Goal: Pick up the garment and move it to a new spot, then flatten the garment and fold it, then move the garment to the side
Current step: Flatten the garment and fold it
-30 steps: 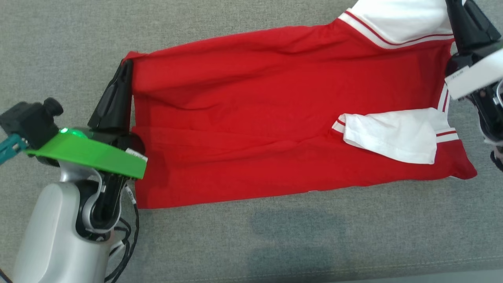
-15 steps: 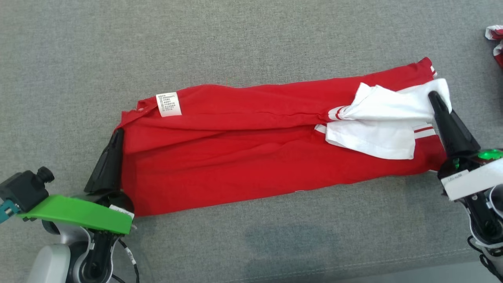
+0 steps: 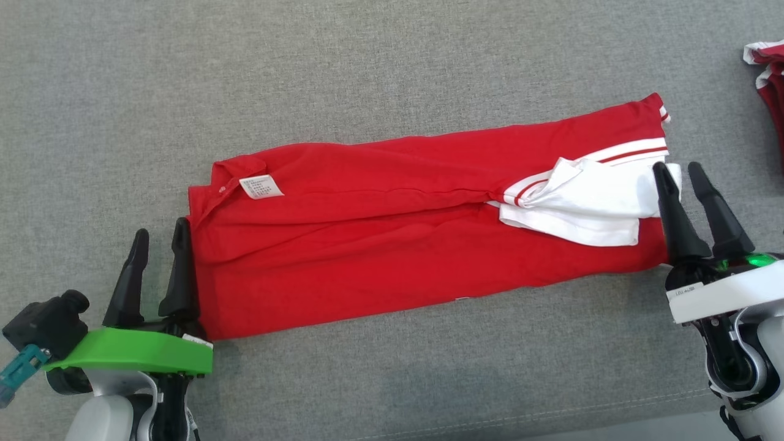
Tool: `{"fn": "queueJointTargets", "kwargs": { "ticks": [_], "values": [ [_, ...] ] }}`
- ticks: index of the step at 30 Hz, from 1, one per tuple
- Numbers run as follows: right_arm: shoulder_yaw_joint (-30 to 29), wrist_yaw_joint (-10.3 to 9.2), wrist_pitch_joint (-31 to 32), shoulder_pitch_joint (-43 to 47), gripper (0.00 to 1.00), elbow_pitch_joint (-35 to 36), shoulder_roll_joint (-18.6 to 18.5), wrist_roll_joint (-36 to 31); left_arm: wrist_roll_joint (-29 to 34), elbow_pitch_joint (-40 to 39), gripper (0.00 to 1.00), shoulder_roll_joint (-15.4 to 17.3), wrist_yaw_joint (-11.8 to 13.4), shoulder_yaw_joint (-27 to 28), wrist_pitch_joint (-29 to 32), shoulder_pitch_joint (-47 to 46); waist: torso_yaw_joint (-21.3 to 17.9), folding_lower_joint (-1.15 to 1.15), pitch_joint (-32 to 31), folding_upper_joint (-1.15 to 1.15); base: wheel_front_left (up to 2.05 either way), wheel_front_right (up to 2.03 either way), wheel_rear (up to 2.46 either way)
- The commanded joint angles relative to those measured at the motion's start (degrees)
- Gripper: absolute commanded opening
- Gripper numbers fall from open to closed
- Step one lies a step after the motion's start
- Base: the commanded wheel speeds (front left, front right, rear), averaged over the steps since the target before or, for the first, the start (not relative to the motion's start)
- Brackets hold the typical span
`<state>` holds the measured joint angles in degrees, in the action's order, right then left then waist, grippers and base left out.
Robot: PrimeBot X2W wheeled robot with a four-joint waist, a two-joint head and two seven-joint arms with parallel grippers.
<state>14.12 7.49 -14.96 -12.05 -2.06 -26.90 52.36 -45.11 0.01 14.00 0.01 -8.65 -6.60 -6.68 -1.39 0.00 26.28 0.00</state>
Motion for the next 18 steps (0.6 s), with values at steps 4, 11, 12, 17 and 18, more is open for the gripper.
{"fn": "queueJointTargets", "kwargs": {
  "ticks": [4,11,12,17,18],
  "values": [
    [-7.2,-0.01,-0.2,1.4,1.00,2.2,4.7,-9.3,5.8,-1.1,1.00,0.0,2.7,0.0,-5.0,-0.6,-0.2,0.00,-1.5,0.00,0.00,0.00,0.00],
    [-13.6,-0.01,-0.3,2.6,1.00,3.9,10.3,-22.1,14.0,-3.5,1.00,-0.7,6.1,1.2,-8.2,-2.9,0.0,0.00,-3.8,0.00,0.00,0.00,0.00],
    [-13.9,-0.01,-0.3,2.6,1.00,3.8,10.5,-23.7,15.4,-3.9,1.00,-0.6,6.2,1.5,-8.3,-3.2,0.0,0.00,-4.1,0.00,0.00,0.00,0.00],
    [-14.4,-0.01,0.9,3.1,1.00,4.0,11.8,-29.2,22.1,-4.7,1.00,1.2,6.2,1.7,-8.6,-3.7,0.2,0.00,-5.4,0.00,0.00,0.00,0.00],
    [-14.5,-0.01,1.1,3.2,1.00,4.0,12.1,-30.0,23.3,-4.9,1.00,1.5,6.2,1.9,-8.6,-3.6,0.2,0.00,-5.5,0.00,0.00,0.00,0.00]
  ]
}}
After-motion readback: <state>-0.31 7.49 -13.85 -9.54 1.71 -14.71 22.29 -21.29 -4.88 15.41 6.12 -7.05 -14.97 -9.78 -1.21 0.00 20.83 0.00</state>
